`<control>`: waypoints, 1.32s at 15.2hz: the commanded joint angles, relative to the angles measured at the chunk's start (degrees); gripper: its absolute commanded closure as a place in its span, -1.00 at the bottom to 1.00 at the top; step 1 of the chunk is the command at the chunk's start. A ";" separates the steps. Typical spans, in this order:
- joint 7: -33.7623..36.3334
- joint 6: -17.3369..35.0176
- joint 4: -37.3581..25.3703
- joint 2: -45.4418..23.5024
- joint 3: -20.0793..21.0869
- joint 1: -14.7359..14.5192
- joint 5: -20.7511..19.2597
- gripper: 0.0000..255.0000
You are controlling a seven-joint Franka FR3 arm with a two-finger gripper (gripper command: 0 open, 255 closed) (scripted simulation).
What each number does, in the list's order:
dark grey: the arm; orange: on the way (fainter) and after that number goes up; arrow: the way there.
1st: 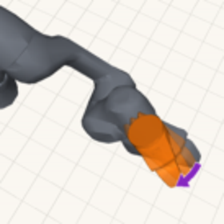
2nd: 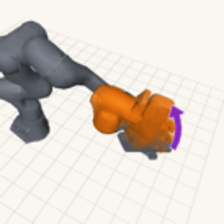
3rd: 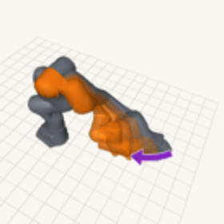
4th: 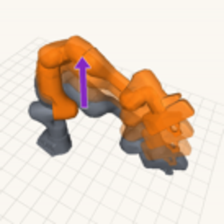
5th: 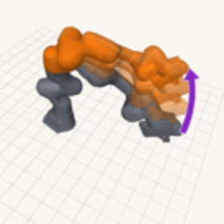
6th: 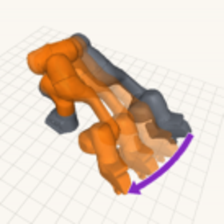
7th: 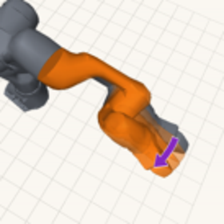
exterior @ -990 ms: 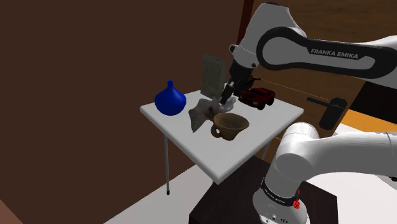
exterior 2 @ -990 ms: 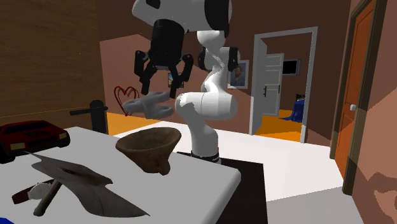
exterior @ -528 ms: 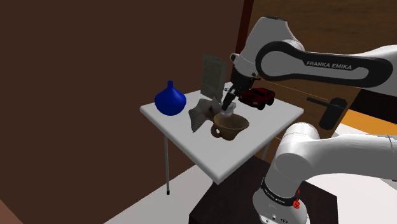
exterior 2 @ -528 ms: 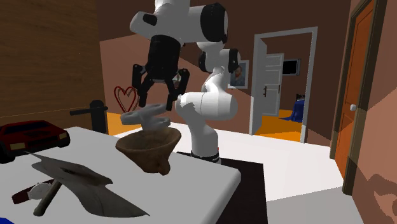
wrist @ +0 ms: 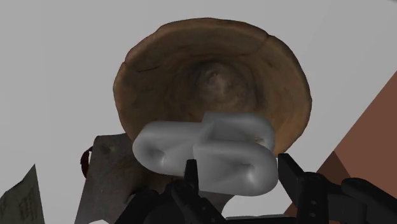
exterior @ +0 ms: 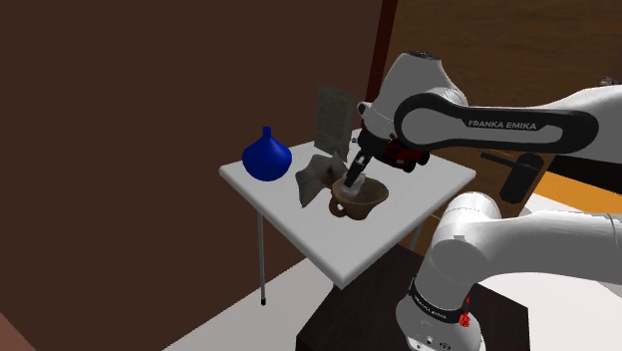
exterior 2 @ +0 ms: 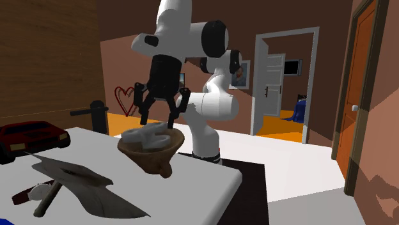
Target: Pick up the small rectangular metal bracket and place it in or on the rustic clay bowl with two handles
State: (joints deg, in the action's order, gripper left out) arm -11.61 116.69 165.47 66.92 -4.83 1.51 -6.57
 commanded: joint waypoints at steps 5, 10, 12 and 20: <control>-0.01 0.82 1.10 0.31 -0.10 0.10 -0.12 1.00; -0.06 0.78 1.22 0.47 -0.15 0.14 -0.15 -1.00; -0.05 0.79 1.19 0.43 -0.14 0.14 -0.14 -1.00; -0.12 -7.85 -5.04 2.83 0.79 -0.30 0.76 -1.00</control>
State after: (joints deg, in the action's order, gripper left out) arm -11.77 109.37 160.94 69.81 -4.15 1.27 -5.90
